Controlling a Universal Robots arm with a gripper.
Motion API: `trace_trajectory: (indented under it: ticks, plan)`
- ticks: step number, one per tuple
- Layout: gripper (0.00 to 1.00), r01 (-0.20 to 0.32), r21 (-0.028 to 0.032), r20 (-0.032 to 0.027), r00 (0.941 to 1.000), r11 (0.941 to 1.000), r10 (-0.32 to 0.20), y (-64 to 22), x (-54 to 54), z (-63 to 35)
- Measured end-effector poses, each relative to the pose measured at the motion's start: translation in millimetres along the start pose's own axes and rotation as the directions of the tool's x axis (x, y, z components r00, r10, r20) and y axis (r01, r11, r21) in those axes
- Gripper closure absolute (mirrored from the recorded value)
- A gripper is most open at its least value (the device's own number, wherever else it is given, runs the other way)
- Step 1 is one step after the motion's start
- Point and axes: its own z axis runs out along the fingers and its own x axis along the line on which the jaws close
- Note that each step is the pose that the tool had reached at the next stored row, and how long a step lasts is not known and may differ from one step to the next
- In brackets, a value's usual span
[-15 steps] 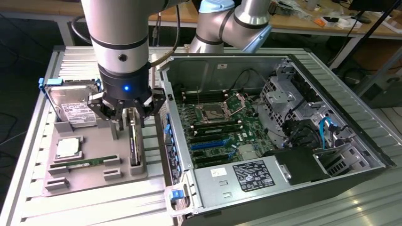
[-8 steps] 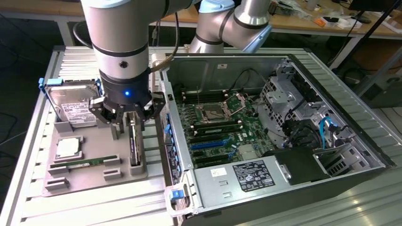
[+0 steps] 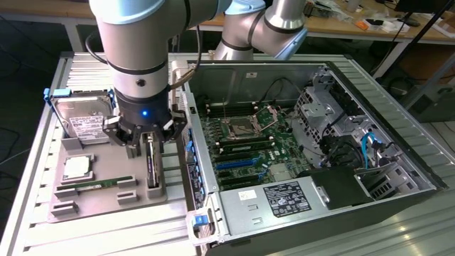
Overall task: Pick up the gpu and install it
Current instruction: 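Pick up the gpu and move the gpu toward the slot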
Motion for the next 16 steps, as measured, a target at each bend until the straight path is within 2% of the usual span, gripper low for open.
trace_trajectory:
  ticks: [2,8,16]
  plan:
    - [0.52,0.0,0.0021,-0.0002,1.0,1.0,0.0,-0.2,0.0,3.7]
    - [0.52,0.0,0.0022,0.0,1.0,1.0,0.0,-0.6,0.1,14.2]
    - [0.53,0.0,0.0021,-0.0003,1.0,1.0,0.0,-0.6,0.2,14.2]
